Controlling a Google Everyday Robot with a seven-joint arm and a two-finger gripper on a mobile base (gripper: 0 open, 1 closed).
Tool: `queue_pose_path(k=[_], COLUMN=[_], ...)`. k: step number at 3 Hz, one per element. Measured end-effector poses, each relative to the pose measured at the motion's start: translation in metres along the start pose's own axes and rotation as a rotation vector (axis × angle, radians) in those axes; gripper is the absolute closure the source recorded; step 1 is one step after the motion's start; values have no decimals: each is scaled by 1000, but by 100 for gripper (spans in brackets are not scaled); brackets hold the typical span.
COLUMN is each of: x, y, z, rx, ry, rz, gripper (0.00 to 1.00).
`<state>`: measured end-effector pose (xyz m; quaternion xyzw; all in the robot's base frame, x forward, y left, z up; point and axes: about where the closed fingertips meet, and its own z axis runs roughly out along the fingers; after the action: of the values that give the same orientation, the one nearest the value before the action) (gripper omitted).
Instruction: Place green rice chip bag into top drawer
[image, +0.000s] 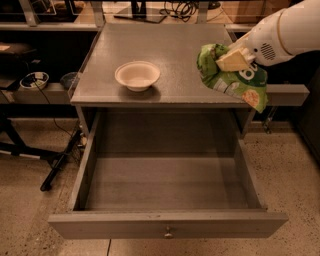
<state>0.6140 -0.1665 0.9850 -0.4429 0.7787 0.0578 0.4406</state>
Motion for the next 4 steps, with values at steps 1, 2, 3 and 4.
queue_pose_path(k=[1, 2, 3, 4], x=[-1, 17, 32, 47], y=[1, 38, 68, 93], z=[0, 7, 13, 22], rx=[1, -77, -150, -143], ry=[-2, -65, -110, -170], rz=[-1, 78, 149, 202], gripper=[100, 100, 100, 100])
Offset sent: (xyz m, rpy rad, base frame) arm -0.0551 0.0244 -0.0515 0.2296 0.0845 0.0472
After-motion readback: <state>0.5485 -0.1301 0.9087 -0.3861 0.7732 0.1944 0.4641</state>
